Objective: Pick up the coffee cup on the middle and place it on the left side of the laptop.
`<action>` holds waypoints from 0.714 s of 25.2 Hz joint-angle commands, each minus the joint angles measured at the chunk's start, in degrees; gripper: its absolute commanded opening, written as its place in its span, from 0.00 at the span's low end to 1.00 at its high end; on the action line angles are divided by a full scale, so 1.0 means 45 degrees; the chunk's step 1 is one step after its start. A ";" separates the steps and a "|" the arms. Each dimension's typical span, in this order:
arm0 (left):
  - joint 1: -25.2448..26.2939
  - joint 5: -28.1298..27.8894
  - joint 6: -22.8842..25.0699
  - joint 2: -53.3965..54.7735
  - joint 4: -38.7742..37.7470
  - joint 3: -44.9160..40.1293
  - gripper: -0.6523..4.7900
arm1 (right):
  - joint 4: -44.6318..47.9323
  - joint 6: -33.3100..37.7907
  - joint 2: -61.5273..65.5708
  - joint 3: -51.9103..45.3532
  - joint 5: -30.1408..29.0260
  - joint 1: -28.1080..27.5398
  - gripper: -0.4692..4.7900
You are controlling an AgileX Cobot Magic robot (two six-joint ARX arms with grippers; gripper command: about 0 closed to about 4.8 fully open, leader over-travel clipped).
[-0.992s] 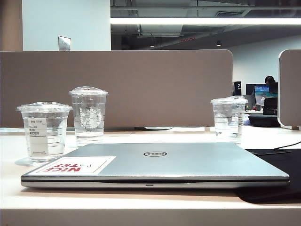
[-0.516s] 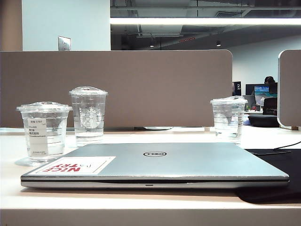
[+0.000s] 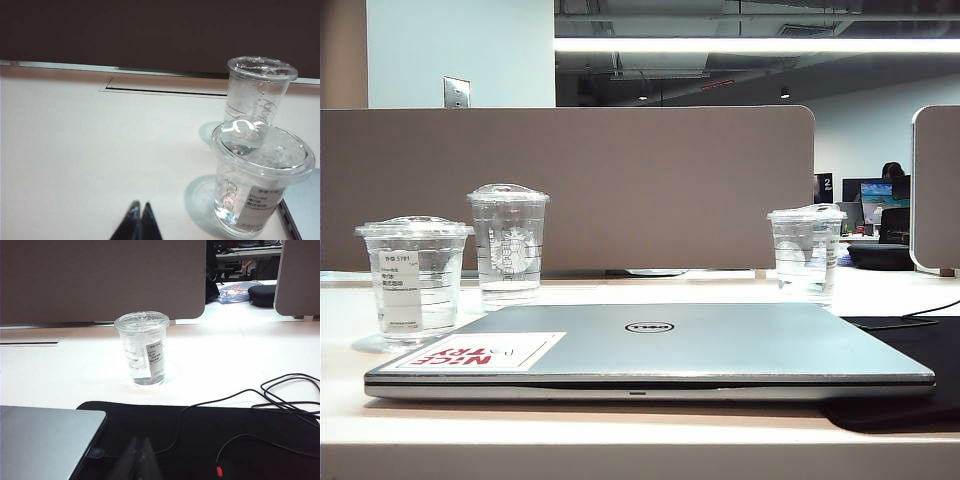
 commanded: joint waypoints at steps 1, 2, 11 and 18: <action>0.0019 0.0005 0.0049 0.0000 0.0228 0.0034 0.11 | 0.0219 -0.0034 -0.0019 -0.0049 0.0024 0.0015 0.08; 0.0019 0.0005 0.0049 0.0000 0.0228 0.0034 0.11 | 0.0219 -0.0034 -0.0019 -0.0049 0.0024 0.0015 0.08; 0.0015 0.0287 0.0049 0.0000 0.0189 0.0034 0.11 | 0.0219 -0.0034 -0.0019 -0.0049 0.0024 0.0015 0.08; 0.0015 0.0287 0.0049 0.0000 0.0170 0.0034 0.11 | 0.0219 -0.0034 -0.0019 -0.0049 0.0024 0.0015 0.08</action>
